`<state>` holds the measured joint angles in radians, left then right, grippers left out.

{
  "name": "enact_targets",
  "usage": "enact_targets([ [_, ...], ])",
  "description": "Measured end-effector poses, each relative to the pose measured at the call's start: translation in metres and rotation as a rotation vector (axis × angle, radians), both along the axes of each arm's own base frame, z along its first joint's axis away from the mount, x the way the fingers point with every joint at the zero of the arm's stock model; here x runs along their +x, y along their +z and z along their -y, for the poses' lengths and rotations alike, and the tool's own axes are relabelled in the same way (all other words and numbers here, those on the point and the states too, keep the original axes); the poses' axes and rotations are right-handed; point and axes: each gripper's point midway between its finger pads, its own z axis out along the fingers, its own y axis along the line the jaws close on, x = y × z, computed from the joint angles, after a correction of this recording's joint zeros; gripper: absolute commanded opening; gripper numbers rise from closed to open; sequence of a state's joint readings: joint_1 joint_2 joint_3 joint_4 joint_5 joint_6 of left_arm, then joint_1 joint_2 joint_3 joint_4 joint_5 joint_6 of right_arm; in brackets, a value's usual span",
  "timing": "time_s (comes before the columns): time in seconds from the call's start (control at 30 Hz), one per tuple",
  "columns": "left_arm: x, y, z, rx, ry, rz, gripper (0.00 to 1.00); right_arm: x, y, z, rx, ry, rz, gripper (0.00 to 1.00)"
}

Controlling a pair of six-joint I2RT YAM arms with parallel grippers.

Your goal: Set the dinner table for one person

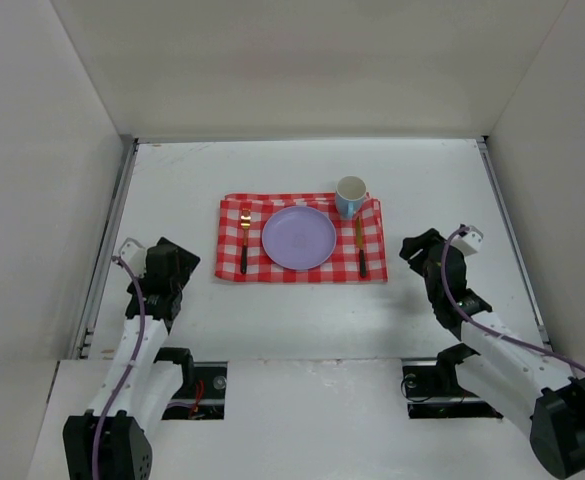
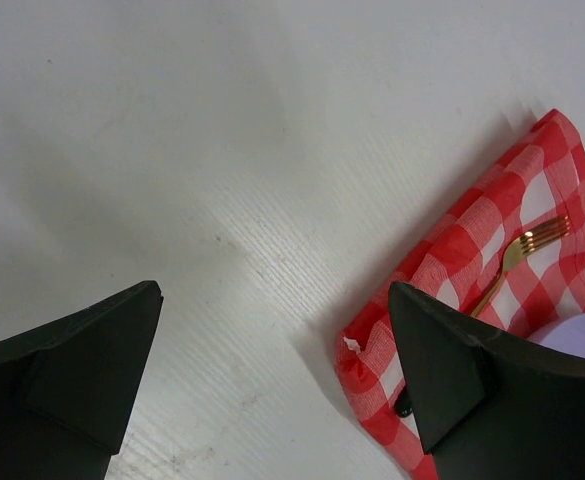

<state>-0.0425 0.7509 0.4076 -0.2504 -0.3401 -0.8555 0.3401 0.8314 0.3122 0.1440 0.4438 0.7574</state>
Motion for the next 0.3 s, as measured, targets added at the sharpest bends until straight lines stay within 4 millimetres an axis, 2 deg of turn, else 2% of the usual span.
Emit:
enact_targets([
  [0.3, 0.0040, -0.0010, 0.0049, -0.006, -0.020, 0.011, 1.00, -0.0001, 0.0000, -0.0048, 0.007, 0.018, 0.000, 0.65],
])
